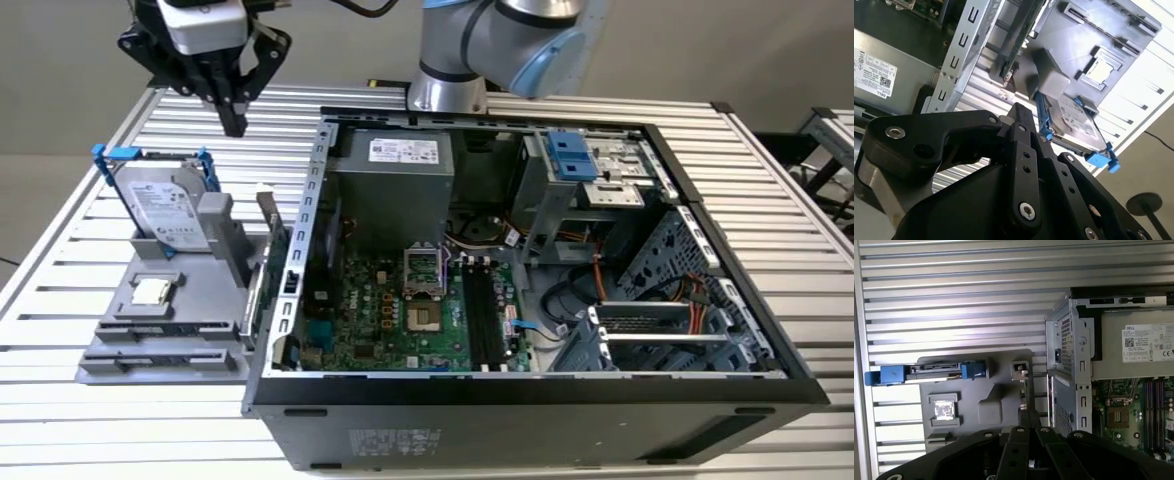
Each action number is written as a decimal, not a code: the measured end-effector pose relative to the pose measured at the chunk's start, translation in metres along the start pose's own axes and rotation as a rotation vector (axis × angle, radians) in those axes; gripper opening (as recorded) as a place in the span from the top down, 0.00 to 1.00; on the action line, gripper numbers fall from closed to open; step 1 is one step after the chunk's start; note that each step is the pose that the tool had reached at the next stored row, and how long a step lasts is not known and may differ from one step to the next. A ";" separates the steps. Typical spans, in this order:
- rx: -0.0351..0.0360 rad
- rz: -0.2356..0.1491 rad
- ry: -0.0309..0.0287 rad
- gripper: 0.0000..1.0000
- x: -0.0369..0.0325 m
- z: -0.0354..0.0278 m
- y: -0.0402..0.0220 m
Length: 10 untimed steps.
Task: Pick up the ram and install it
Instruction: 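Reach for the ram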
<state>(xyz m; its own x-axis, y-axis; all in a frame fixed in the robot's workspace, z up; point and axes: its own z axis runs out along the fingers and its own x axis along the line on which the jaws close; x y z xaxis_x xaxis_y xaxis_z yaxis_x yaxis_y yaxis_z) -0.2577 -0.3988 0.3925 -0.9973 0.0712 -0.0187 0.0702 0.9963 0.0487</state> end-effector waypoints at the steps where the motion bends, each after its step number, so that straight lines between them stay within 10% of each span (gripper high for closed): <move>1: 0.0000 0.000 0.0001 1.00 0.0019 -0.0001 -0.0001; 10: 0.0000 0.000 0.0007 1.00 0.0172 -0.0004 -0.0012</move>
<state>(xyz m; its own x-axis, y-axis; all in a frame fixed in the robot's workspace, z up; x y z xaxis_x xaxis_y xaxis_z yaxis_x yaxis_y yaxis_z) -0.2749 -0.3988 0.3924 -0.9973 0.0712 -0.0181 0.0702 0.9963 0.0487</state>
